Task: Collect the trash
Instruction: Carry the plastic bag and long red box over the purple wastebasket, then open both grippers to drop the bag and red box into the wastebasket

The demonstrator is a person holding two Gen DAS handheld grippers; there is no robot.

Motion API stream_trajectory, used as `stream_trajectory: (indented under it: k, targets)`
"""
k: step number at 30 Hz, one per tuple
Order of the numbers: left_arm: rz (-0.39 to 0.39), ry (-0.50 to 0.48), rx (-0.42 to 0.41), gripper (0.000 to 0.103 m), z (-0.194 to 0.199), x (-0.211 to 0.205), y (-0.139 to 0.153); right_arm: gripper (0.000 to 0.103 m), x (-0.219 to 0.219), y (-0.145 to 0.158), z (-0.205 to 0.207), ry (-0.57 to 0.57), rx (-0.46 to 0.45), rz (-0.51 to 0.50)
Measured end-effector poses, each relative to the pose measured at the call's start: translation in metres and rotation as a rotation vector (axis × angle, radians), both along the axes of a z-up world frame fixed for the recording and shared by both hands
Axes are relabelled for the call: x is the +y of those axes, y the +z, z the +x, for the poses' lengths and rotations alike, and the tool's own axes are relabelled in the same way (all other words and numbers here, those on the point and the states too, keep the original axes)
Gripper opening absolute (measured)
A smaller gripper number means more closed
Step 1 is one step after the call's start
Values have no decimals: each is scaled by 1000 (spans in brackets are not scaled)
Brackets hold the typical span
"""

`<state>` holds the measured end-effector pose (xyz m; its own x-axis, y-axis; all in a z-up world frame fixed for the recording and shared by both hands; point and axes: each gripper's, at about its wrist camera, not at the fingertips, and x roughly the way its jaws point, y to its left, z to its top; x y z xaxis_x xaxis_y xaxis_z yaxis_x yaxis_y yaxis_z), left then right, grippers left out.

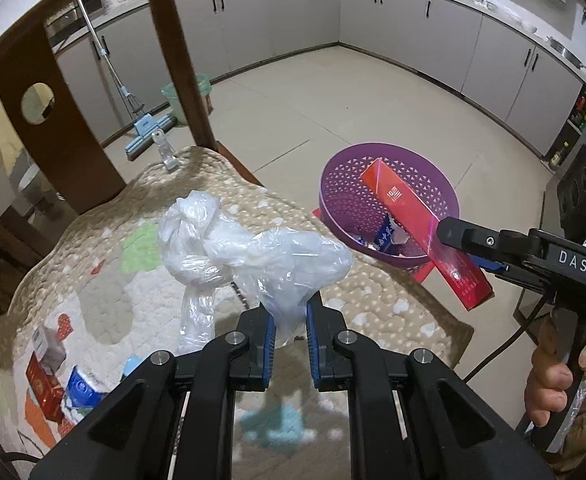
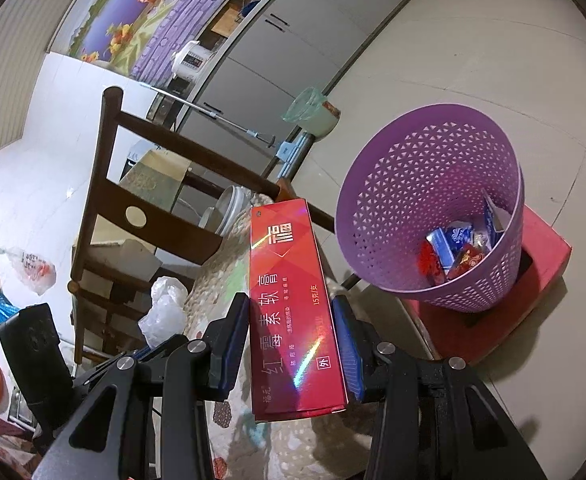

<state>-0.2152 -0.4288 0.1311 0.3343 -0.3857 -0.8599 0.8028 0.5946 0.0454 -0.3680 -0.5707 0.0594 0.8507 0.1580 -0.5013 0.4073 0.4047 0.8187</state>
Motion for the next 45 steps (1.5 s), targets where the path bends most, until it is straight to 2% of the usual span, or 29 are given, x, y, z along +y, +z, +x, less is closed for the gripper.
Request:
stream_trajectory:
  k: [8,15,25,26,28,29,30,34,45]
  targets:
    - [6,-26,26,13,13,-35,-10,45,-24,-11,-4,-40,30,-6]
    - [-15,-62,78,13,33,-88,-20,45,-56,-22,-1,-91,74,-31]
    - [-8,-99,172,14,45,-159,-58,45,-92,-47,6,-138,156,-59]
    - [-9,-100,173,19,45,-162,-60,45,-95,-50,7,-141,163,-57]
    - [-9,-104,180,37,47,-166,-63,47,-98,-54,9,-144,171,-53]
    - [-17,-103,182,53,48,-166,-63,47,-100,-55,10,-146,174,-55]
    - [-29,-99,182,61,49,-165,-62,47,-101,-56,10,-150,171,-58]
    - [-43,-97,187,64,49,-161,-55,53,-103,-55,12,-160,162,-68]
    - [-41,-42,149,64,19,-99,-32,54,-84,-40,-4,-187,162,-92]
